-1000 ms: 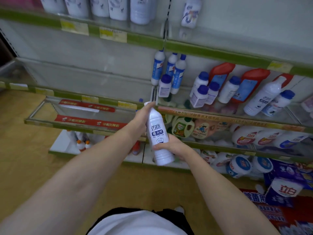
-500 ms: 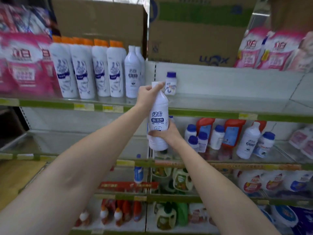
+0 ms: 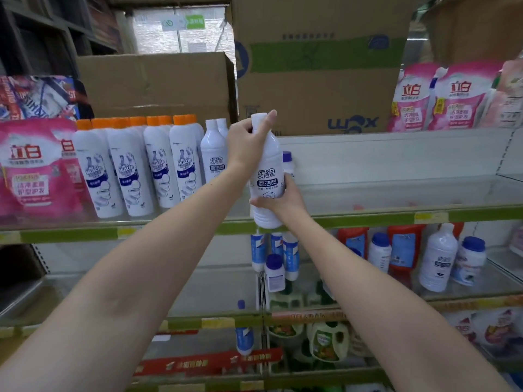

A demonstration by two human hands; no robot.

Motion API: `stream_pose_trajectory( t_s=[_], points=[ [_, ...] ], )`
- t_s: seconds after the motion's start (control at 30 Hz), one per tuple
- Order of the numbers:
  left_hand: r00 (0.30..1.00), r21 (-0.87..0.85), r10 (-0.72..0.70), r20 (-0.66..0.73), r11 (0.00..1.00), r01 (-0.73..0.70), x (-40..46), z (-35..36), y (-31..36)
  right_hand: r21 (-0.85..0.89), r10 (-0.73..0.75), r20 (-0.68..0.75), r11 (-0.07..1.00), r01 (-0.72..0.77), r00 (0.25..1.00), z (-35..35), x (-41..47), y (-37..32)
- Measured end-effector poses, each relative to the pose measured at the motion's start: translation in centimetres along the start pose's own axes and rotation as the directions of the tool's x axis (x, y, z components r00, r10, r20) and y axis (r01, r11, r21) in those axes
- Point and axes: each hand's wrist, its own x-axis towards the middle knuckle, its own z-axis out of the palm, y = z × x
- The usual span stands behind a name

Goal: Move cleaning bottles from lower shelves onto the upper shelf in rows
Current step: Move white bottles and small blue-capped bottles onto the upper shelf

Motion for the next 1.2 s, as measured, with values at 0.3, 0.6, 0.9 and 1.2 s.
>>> stream_pose_trajectory(
  t_s=[0.3,0.6,0.9,1.2],
  points=[
    [0.964,0.519,0.01,0.264,0.841,-0.151,7.2,0.5,-3.6,-0.089,-0.001,-0.028,0.996,-0.001,1.0,1.6,6.7,2.0],
    [0.892,0.771,-0.204,0.403,0.601,-0.211,11.9,0.6,-6.9,-0.211,0.057,0.072,0.977,-0.041,0.996,3.1,13.2,4.5],
    [0.934,0.815,-0.129,0.334,0.538,-0.218,15.3,1.6,-11.2,-0.348,0.083,0.047,0.935,-0.062,0.995,5.3,18.9,6.3],
    [0.945,0.823,-0.128,0.302,0.535,-0.191,17.5,1.4,-13.6,-0.324,0.049,-0.017,0.945,-0.052,0.999,7.6,21.0,8.0]
  ],
)
